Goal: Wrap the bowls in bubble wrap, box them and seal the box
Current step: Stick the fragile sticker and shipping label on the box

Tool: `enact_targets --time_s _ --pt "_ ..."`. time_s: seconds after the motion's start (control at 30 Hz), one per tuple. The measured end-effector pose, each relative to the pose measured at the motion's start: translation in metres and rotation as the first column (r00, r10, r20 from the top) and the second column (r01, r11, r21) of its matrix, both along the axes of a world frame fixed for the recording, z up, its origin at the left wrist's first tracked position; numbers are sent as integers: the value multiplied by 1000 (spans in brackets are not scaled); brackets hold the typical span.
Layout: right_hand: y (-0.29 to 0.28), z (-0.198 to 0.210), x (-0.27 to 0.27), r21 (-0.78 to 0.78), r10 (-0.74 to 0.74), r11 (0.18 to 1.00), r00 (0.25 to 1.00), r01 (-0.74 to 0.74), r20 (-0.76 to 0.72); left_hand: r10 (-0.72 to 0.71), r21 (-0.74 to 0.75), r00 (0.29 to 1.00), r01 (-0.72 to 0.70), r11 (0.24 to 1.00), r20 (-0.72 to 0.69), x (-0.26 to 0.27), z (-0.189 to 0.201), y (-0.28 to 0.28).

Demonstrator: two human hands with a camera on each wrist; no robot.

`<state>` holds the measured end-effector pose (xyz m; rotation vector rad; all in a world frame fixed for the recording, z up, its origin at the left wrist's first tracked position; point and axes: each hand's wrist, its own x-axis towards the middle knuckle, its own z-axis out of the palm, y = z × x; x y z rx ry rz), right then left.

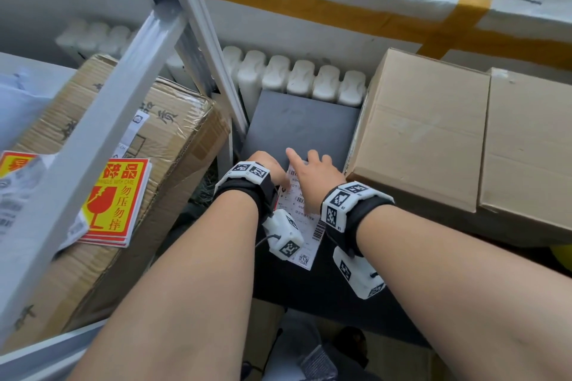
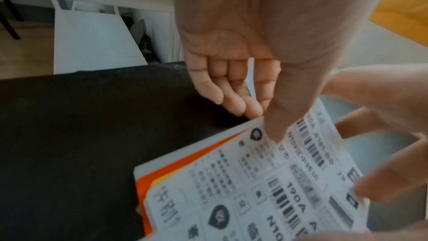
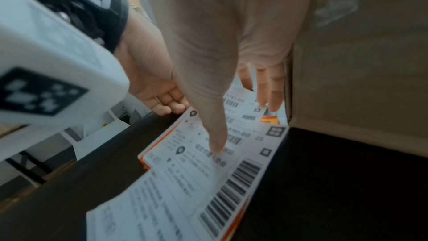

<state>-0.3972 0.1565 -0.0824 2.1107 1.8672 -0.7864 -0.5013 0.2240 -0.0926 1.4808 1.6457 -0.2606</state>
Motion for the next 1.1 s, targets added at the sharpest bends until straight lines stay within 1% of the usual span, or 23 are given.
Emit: enact_targets --time_s 0.13,0.2,0.27,0.4,0.53,0.7,0.8,0.93,1.0,1.1 --pt "0 0 -3 71 -40 997 999 38 16 69 -44 994 -66 997 84 -7 2 5" --pt "1 2 -3 111 -42 993 999 39 28 84 -69 990 -76 995 117 -12 1 6" --pt "2 6 -2 116 -39 993 999 35 33 79 -103 985 -64 993 152 -16 0 6" --pt "11 14 -2 44 -111 993 993 109 39 97 -153 984 -74 985 150 -21 -3 5" --pt "19 16 0 22 -164 986 986 163 35 129 -152 978 -104 983 162 -22 -5 6" --pt "20 13 4 -99 -154 984 988 150 -32 142 -175 973 -111 978 180 -24 -7 7" --pt "19 15 2 -131 -160 979 986 154 -38 196 -192 959 -157 969 205 -25 -5 8" --pt "18 15 1 -100 -160 982 987 158 -8 304 -230 912 -244 942 276 -26 -3 5" --pt "17 15 0 -77 -173 982 985 173 1 306 -186 909 -260 947 284 -26 -4 5" --pt "17 17 0 -67 -195 979 980 193 -26 216 -33 944 -215 976 251 -24 -6 5"
